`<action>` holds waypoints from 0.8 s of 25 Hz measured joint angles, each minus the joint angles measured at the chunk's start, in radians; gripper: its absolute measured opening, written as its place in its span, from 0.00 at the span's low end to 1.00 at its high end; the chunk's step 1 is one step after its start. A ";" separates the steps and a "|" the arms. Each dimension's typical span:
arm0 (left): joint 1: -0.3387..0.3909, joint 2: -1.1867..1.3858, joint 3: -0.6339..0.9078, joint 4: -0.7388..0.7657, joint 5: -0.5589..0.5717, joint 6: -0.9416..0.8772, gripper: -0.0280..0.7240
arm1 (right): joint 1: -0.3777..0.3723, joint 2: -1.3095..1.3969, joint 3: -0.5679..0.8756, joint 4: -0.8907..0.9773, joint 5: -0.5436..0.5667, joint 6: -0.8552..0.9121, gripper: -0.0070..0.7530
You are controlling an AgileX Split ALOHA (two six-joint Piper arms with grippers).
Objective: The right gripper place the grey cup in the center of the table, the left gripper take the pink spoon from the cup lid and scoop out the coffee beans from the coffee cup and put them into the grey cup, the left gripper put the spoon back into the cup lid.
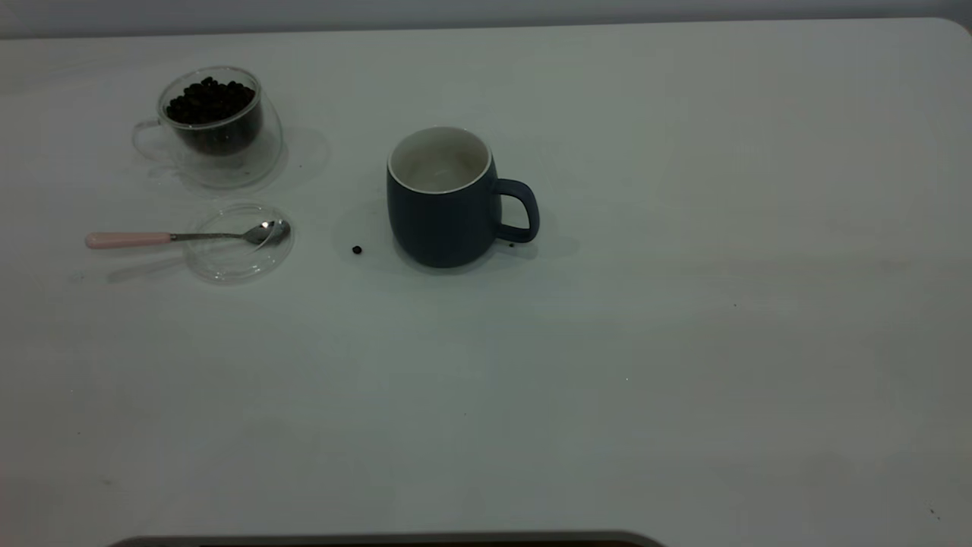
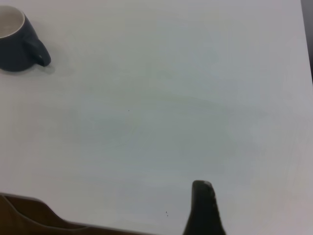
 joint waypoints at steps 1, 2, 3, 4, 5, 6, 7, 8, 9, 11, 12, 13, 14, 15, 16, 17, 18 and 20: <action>0.012 -0.047 0.021 0.000 0.000 0.020 0.82 | 0.000 0.000 0.000 0.000 0.000 0.000 0.79; 0.022 -0.085 0.041 0.000 0.000 0.032 0.82 | 0.000 0.000 0.000 0.000 0.000 0.000 0.79; 0.030 -0.129 0.058 -0.001 0.000 0.038 0.82 | 0.000 0.000 0.000 0.000 0.000 0.000 0.79; 0.033 -0.170 0.071 -0.003 0.000 0.042 0.82 | 0.000 0.000 0.000 0.000 0.000 0.000 0.79; 0.037 -0.204 0.082 -0.006 -0.004 0.046 0.82 | 0.000 0.000 0.000 0.000 0.000 0.000 0.79; 0.038 -0.242 0.095 -0.006 -0.005 0.046 0.82 | 0.000 0.000 0.000 0.000 0.000 0.000 0.79; 0.038 -0.277 0.107 -0.007 -0.006 0.047 0.82 | 0.000 0.000 0.000 0.000 0.000 0.000 0.79; 0.038 -0.311 0.118 -0.007 -0.011 0.047 0.82 | 0.000 0.000 0.000 0.000 0.000 0.000 0.79; 0.038 -0.338 0.126 -0.007 -0.022 0.047 0.82 | 0.000 0.000 0.000 0.000 0.000 0.000 0.79; 0.039 -0.390 0.142 -0.007 -0.032 0.047 0.82 | 0.000 0.000 0.000 0.000 0.000 -0.001 0.79; 0.039 -0.408 0.144 -0.007 -0.034 0.045 0.82 | 0.000 0.000 0.000 0.000 0.000 -0.001 0.79; 0.039 -0.420 0.146 -0.007 -0.034 0.043 0.82 | 0.000 0.000 0.000 0.000 0.000 -0.001 0.79; 0.039 -0.431 0.149 -0.005 -0.034 0.035 0.82 | 0.000 0.000 0.000 0.000 0.000 -0.001 0.79; 0.039 -0.436 0.150 -0.002 -0.034 0.025 0.82 | 0.000 0.000 0.000 0.000 0.000 -0.001 0.79; 0.039 -0.438 0.150 0.001 -0.034 0.016 0.82 | 0.000 0.000 0.000 0.000 0.000 -0.001 0.79; 0.039 -0.439 0.152 0.005 -0.034 0.011 0.82 | 0.000 0.000 0.000 0.000 0.000 -0.001 0.79; 0.039 -0.440 0.153 0.011 -0.034 0.004 0.82 | 0.000 0.000 0.000 0.000 0.000 -0.001 0.79; 0.039 -0.440 0.155 0.021 -0.034 -0.012 0.82 | 0.000 0.000 0.000 0.000 0.000 -0.001 0.79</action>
